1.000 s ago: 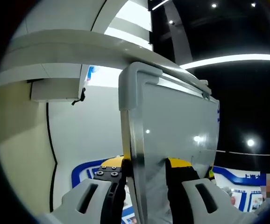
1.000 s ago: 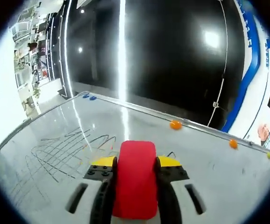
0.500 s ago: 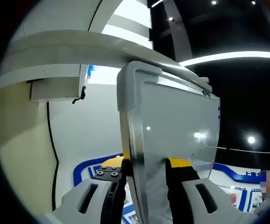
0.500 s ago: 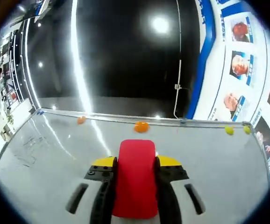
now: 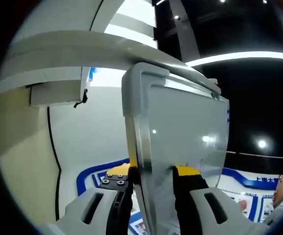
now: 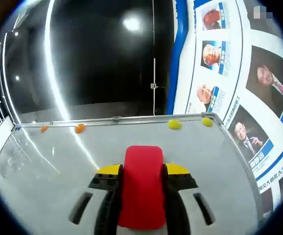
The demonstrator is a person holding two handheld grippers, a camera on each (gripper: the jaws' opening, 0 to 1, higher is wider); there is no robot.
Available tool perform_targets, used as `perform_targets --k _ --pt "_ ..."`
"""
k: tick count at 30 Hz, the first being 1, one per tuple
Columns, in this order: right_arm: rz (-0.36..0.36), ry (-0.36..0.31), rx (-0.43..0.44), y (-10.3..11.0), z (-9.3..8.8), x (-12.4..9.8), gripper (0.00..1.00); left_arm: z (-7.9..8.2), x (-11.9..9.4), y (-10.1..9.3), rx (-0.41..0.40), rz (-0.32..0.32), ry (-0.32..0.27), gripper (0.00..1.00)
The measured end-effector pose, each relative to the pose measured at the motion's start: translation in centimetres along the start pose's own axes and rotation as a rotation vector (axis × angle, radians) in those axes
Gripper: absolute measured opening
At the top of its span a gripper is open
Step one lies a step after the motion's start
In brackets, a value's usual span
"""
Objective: Wipe the writing off the whiteboard with the eraser
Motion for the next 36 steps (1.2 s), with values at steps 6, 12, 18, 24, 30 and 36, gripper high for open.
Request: perform_targets --k 6,12,18,24,30,36 --pt "-0.054 0.001 0.022 1.0 0.0 0.0 0.27 0.2 0.1 0.0 -0.005 0.001 -0.005 0.35" --pt "-0.017 -0.019 0.012 4.1 -0.1 0.4 0.27 0.1 0.1 0.1 -0.007 -0.005 -0.017 0.35" --pt "0.138 -0.032 -0.053 10.2 0.0 1.6 0.27 0.2 0.1 0.2 -0.008 -0.004 -0.02 0.35" --pt "0.324 -0.065 -0.129 17.4 0.0 2.8 0.27 0.2 0.1 0.2 -0.008 -0.002 -0.025 0.35" --pt "0.374 -0.071 -0.146 19.6 -0.2 3.4 0.27 0.4 0.1 0.3 -0.009 0.001 -0.029 0.35" --pt "0.429 -0.088 -0.192 20.3 -0.2 3.3 0.27 0.2 0.1 0.3 -0.009 -0.001 -0.041 0.35"
Point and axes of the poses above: the point that each gripper's makers call its tool centre point, and the gripper's own axes: x roughly forward along the fingers, y roughly to its left, z roughly out of its top, the point moved 8 cm from there along -x, roughly backward along the fingers, and after that the axes turned 11 degrees about -y, right-handed, at the moved point
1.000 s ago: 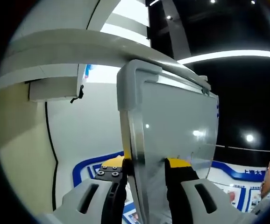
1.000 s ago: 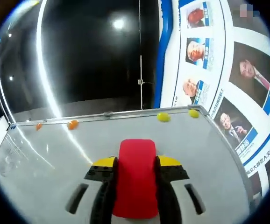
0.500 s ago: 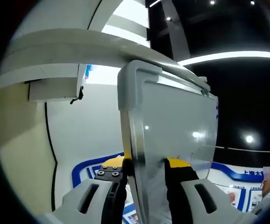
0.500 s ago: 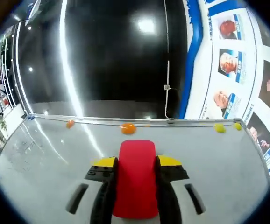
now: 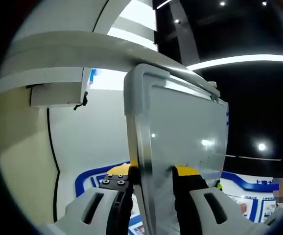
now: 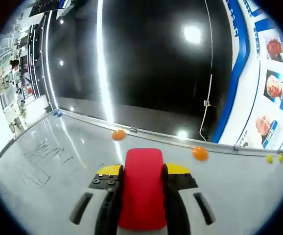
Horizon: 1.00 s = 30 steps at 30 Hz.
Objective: Wipe the writing off the whiteboard with the eraser
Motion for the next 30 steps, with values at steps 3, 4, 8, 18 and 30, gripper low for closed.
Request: perform_targets --k 3,4,8,18,30 --pt "0.062 -0.003 -0.018 0.7 0.1 0.4 0.27 0.0 0.0 0.0 0.001 -0.003 0.002 0.35" --pt "0.082 -0.001 -0.031 0.9 0.1 0.5 0.27 0.0 0.0 0.0 0.001 -0.002 0.003 0.35" --pt "0.219 -0.008 -0.073 2.4 0.2 0.9 0.27 0.0 0.0 0.0 0.002 -0.001 0.007 0.35" --pt "0.425 -0.015 -0.151 4.0 0.0 0.9 0.27 0.0 0.0 0.1 0.005 -0.007 0.005 0.34" --pt "0.768 -0.006 -0.218 5.7 -1.2 -1.9 0.26 0.0 0.0 0.2 0.005 -0.007 0.014 0.34"
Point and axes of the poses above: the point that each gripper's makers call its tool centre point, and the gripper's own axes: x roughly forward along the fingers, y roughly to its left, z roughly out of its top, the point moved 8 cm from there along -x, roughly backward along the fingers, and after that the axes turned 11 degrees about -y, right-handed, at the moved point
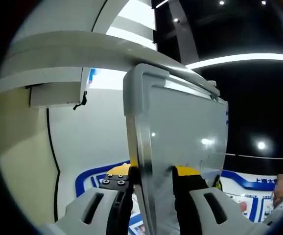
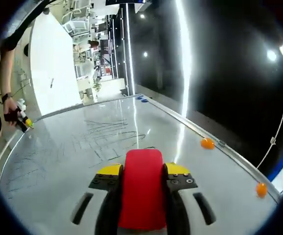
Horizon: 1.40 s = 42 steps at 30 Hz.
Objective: Wipe the writing off the whiteboard with the eraser
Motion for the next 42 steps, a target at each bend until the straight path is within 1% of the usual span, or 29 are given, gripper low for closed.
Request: perform_targets --k 1,2,3,11,14,16,18,21,22,24,26,27,30,31,32,36,40,42 --pt "0.003 0.001 0.001 0.4 -0.1 -0.3 0.26 0.0 0.0 0.0 0.0 0.0 0.0 0.34" --pt "0.02 0.004 0.004 0.7 -0.2 -0.5 0.26 0.0 0.0 0.0 0.0 0.0 0.002 0.34" --pt "0.044 0.007 -0.008 1.4 -0.4 -0.9 0.26 0.1 0.0 0.1 0.001 0.0 0.002 0.34" --pt "0.128 0.026 -0.017 5.9 -1.3 -3.3 0.26 -0.1 0.0 -0.2 0.003 0.004 0.007 0.35" --pt "0.166 0.034 -0.022 8.3 -1.6 -4.4 0.26 -0.2 0.0 -0.2 0.005 0.006 0.007 0.35" --pt "0.177 0.039 -0.031 9.6 -1.9 -5.0 0.26 -0.2 0.0 -0.3 0.007 0.008 0.009 0.35" --pt "0.169 0.043 -0.035 10.8 -2.2 -5.7 0.26 -0.2 -0.1 -0.3 0.008 0.01 0.012 0.35" --pt "0.193 0.045 -0.038 12.4 -2.6 -6.6 0.26 -0.2 -0.1 -0.3 0.01 0.013 0.014 0.35" --pt "0.214 0.048 -0.044 13.4 -2.8 -7.0 0.26 -0.2 -0.1 -0.3 0.011 0.013 0.015 0.35" --pt "0.223 0.05 -0.05 13.9 -2.9 -7.2 0.26 -0.2 0.0 -0.3 0.012 0.015 0.016 0.35" --pt "0.258 0.061 -0.041 16.2 -3.4 -8.4 0.26 -0.1 0.0 -0.2 0.012 0.015 0.014 0.35" --pt "0.291 0.067 -0.061 17.2 -3.6 -8.8 0.26 -0.1 0.0 -0.1 0.011 0.015 0.012 0.35" --pt "0.303 0.077 -0.056 19.6 -3.9 -9.8 0.26 -0.1 0.0 -0.1 0.011 0.016 0.014 0.35" --pt "0.32 0.083 -0.064 20.5 -4.1 -10.2 0.26 -0.1 0.0 -0.1 0.011 0.016 0.015 0.35" --pt "0.316 0.089 -0.079 21.6 -4.1 -10.7 0.26 -0.1 0.0 -0.1 0.012 0.017 0.016 0.35" --pt "0.305 0.105 -0.078 24.1 -4.8 -11.9 0.26 -0.1 -0.1 -0.2 0.012 0.018 0.016 0.35" --pt "0.299 0.118 -0.07 26.0 -4.9 -12.7 0.26 -0.2 -0.1 -0.3 0.013 0.02 0.017 0.35" --pt "0.32 0.124 -0.075 27.2 -4.9 -13.2 0.26 -0.2 -0.1 -0.3 0.013 0.02 0.017 0.35"
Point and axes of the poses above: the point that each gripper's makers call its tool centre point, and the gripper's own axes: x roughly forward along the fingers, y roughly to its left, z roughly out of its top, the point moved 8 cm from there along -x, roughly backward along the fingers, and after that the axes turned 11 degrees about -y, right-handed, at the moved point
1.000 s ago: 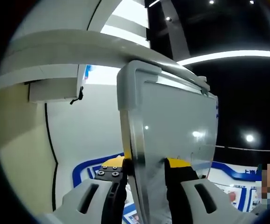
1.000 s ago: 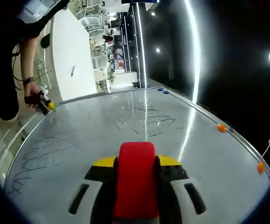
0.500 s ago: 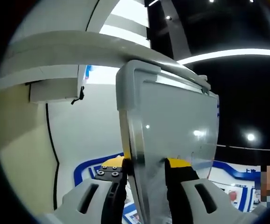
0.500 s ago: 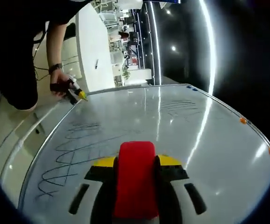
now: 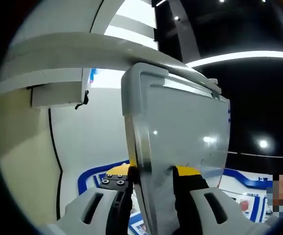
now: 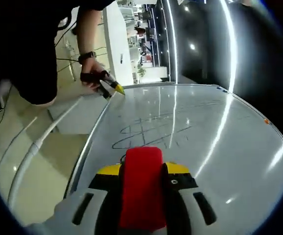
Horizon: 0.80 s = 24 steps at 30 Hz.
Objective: Wipe the writing off the whiteboard with the eraser
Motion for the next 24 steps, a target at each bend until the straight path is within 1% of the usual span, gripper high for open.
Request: perform_targets --k 2,3,6,8,9,12,13,15,17,22,24 --pt "0.005 0.001 0.002 0.2 0.0 0.0 0.26 0.0 0.0 0.0 0.0 0.0 0.0 0.35" --pt "0.028 0.007 -0.006 1.9 -0.1 -0.2 0.26 0.0 0.0 0.0 -0.001 0.0 -0.002 0.35" --pt "0.038 0.016 0.008 2.7 -0.1 -0.3 0.26 -0.1 0.0 0.0 -0.001 -0.003 -0.003 0.35" --pt "0.065 0.028 -0.008 3.5 -0.1 -0.3 0.26 0.0 0.0 0.0 0.0 -0.004 -0.006 0.35" --pt "0.066 0.031 -0.017 3.8 -0.1 -0.3 0.26 0.0 0.0 0.0 0.0 -0.004 -0.006 0.35" --pt "0.08 0.057 -0.059 3.6 0.0 -0.4 0.26 -0.1 -0.1 -0.1 -0.001 -0.005 -0.005 0.35" --pt "0.096 0.068 -0.08 3.5 0.1 -0.4 0.26 -0.2 -0.1 -0.1 0.0 -0.007 -0.007 0.35" --pt "0.106 0.076 -0.071 2.9 0.2 -0.4 0.26 -0.1 -0.1 -0.1 -0.002 -0.008 -0.009 0.35" --pt "0.111 0.075 -0.078 1.9 0.1 -0.6 0.26 -0.1 -0.1 -0.1 -0.001 -0.007 -0.008 0.35" --pt "0.046 0.047 -0.052 -2.9 0.2 -1.3 0.26 0.0 0.0 0.1 -0.003 -0.007 -0.006 0.35" --pt "0.029 0.033 -0.051 -5.2 0.1 -1.7 0.26 0.1 0.0 0.2 -0.004 -0.008 -0.005 0.35"
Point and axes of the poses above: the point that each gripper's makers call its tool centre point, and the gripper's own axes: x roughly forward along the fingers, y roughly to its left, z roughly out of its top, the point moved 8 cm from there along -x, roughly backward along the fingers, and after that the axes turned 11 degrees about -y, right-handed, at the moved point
